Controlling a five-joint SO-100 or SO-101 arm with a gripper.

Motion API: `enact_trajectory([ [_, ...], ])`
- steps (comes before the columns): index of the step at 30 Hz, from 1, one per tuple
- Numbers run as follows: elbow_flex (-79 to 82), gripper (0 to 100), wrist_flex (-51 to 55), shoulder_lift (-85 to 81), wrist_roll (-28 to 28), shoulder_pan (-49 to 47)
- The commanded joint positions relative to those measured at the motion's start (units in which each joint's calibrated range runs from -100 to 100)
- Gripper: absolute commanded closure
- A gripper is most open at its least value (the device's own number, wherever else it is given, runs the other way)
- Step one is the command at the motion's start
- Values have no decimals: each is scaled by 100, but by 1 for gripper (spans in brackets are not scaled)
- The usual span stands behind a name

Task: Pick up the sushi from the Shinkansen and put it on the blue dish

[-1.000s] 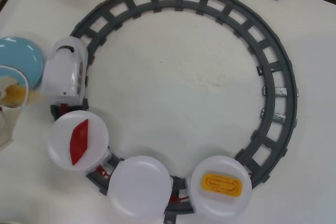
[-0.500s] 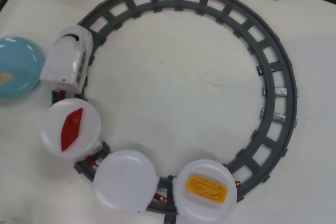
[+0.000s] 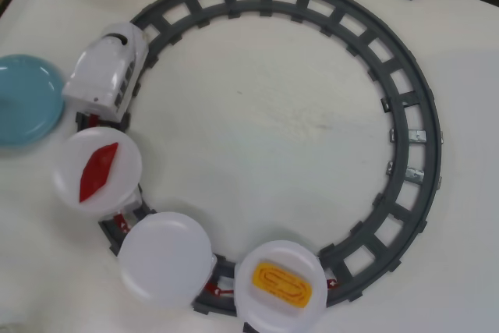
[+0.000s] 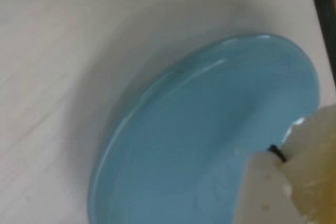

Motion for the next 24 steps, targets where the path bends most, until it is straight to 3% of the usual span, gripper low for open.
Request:
enact_trajectory([
  [1,-712,97,-44,320,-19,5],
  [17,-1280,96,-44,1050,13,155],
  [24,-1154,75,-44,1050,13,384],
])
